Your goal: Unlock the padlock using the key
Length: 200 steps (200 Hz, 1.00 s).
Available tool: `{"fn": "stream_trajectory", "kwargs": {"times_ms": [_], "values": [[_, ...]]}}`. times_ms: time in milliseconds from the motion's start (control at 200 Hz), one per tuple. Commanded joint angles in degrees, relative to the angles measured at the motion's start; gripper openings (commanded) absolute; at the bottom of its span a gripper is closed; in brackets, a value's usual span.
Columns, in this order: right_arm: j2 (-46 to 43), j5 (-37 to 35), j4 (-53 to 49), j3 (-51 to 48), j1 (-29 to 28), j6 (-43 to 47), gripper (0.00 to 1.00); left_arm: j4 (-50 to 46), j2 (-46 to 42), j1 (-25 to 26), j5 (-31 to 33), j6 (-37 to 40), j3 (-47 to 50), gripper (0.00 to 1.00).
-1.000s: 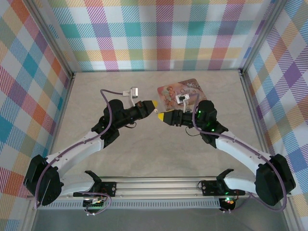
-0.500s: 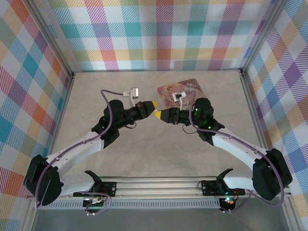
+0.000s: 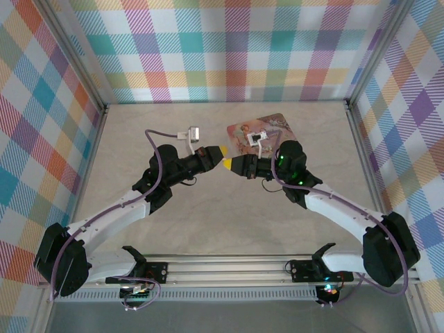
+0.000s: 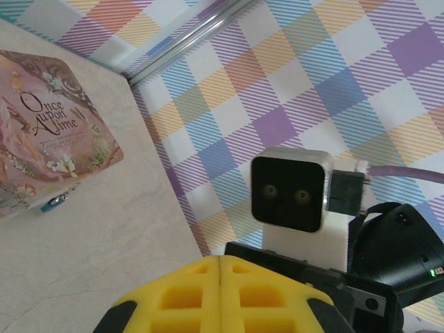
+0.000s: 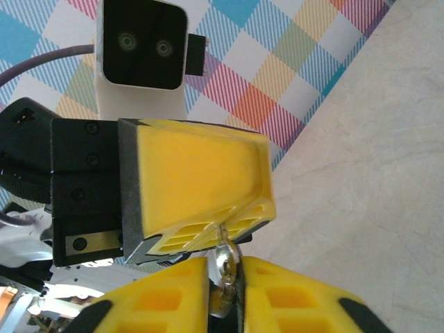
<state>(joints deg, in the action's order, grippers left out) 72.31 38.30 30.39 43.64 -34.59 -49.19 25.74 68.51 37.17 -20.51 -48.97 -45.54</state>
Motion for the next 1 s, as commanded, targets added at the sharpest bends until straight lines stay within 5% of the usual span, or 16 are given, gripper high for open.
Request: {"fn": "stream_trajectory", "kwargs": {"times_ms": [0, 315, 465, 670, 995], "values": [[0.4, -0.3, 1.3, 1.7, -0.4, 0.1, 0.14, 2.7, -0.9, 1.1, -0.7, 0.5, 0.6, 0.0], [-0.7, -2.7, -2.4, 1.4, -0.4, 1.7, 0.0, 2.7, -0.9, 1.1, -0.5, 0.6, 1.2, 0.0], [-2.7, -5.2, -10.0, 1.5, -0.4, 6.0, 0.0, -1.8, -2.0, 1.2, 1.7, 2.4, 0.1, 0.37], [-7.8, -14.3, -28.6, 1.9, -0.4, 14.5, 0.0, -12.2, -2.9, 0.9, 6.4, 6.3, -3.3, 0.67], [-17.1, -43.8, -60.4, 4.4, -0.2, 17.3, 0.0, -24.3, 10.4, 0.4, 7.9, 15.3, -15.4, 0.8]]}}
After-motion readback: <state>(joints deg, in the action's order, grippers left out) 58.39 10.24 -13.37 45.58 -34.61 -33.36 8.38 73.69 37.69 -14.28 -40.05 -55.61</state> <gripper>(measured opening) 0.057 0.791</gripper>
